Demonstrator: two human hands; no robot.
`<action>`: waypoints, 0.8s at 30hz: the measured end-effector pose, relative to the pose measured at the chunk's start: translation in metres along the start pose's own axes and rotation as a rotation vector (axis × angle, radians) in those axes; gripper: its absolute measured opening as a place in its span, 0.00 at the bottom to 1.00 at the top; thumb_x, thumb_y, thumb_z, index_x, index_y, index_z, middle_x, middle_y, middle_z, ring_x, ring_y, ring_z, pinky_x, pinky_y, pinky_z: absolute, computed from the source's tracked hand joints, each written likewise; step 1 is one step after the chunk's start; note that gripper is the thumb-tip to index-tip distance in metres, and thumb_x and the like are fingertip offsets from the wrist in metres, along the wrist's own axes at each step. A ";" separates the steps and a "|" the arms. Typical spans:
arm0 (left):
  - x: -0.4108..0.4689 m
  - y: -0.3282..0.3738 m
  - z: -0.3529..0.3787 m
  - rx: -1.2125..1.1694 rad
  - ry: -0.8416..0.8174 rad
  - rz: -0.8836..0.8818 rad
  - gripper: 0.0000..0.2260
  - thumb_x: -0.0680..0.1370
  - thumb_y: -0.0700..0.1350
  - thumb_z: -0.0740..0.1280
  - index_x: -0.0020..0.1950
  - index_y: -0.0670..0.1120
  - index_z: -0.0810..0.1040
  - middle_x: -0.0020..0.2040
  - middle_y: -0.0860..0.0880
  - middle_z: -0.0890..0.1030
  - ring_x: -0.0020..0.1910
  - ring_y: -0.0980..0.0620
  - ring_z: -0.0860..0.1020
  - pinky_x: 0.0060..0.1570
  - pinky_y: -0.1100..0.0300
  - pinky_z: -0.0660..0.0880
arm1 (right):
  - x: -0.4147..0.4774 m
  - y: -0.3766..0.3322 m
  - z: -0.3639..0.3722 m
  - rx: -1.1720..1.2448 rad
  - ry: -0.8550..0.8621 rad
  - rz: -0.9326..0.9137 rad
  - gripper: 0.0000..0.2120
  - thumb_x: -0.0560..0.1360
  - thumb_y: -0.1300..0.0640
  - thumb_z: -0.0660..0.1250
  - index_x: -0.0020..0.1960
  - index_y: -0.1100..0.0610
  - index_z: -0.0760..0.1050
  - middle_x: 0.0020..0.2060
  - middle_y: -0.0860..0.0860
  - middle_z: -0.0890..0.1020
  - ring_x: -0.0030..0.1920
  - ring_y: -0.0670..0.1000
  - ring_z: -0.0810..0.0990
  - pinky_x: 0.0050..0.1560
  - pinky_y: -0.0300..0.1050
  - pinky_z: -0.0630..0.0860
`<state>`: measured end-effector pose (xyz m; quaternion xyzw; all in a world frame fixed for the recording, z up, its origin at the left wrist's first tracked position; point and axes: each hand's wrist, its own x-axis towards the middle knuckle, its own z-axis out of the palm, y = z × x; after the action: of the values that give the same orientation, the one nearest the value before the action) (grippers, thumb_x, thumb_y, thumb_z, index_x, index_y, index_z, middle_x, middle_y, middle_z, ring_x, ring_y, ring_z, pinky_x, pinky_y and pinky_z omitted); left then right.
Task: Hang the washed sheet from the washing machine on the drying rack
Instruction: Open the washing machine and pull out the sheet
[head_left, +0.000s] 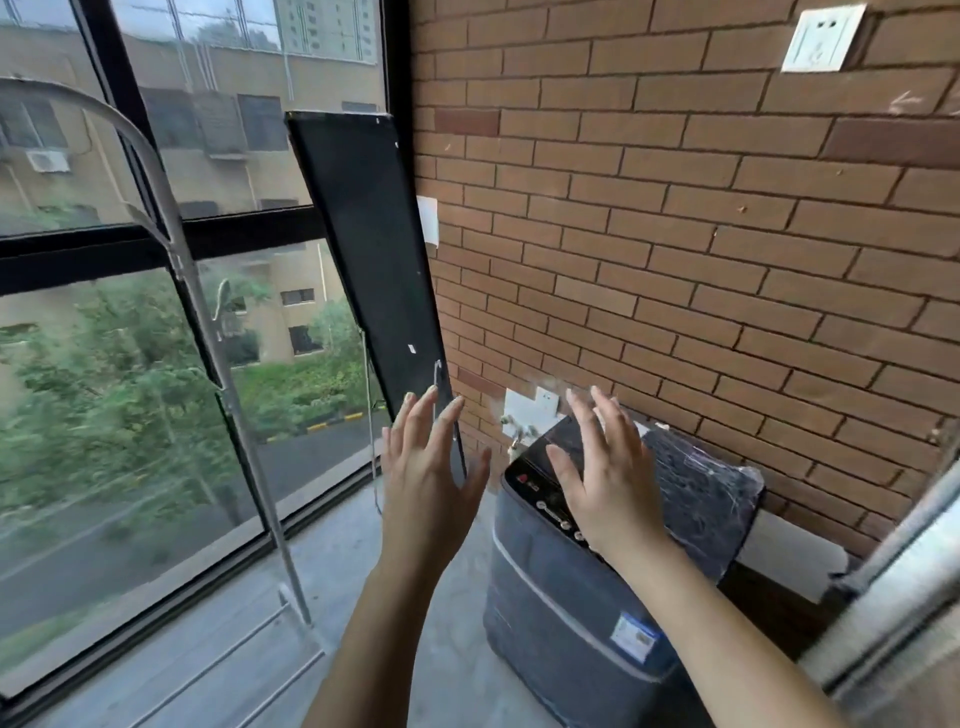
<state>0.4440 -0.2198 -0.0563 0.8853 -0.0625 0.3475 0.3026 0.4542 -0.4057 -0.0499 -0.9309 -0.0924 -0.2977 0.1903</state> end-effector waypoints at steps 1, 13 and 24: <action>0.007 -0.003 0.007 -0.008 -0.001 0.007 0.26 0.74 0.58 0.56 0.68 0.48 0.70 0.70 0.45 0.68 0.73 0.45 0.60 0.69 0.43 0.62 | 0.006 0.005 0.002 -0.016 -0.002 0.016 0.26 0.77 0.42 0.50 0.72 0.50 0.58 0.71 0.56 0.66 0.71 0.58 0.64 0.64 0.57 0.67; 0.044 -0.017 0.137 -0.062 -0.267 0.071 0.24 0.74 0.58 0.57 0.67 0.50 0.71 0.70 0.47 0.69 0.72 0.45 0.62 0.69 0.45 0.62 | 0.022 0.101 0.049 -0.126 -0.069 0.267 0.26 0.77 0.50 0.63 0.73 0.53 0.62 0.73 0.55 0.63 0.73 0.58 0.61 0.68 0.55 0.63; 0.058 -0.004 0.264 0.023 -0.467 0.052 0.22 0.75 0.51 0.67 0.68 0.51 0.71 0.72 0.48 0.67 0.73 0.45 0.61 0.70 0.47 0.59 | 0.041 0.221 0.110 -0.116 -0.390 0.401 0.27 0.80 0.44 0.54 0.76 0.49 0.53 0.76 0.52 0.55 0.75 0.54 0.55 0.71 0.52 0.61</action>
<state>0.6417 -0.3638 -0.1723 0.9431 -0.1499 0.1416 0.2607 0.6076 -0.5595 -0.1749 -0.9797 0.0758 -0.0742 0.1702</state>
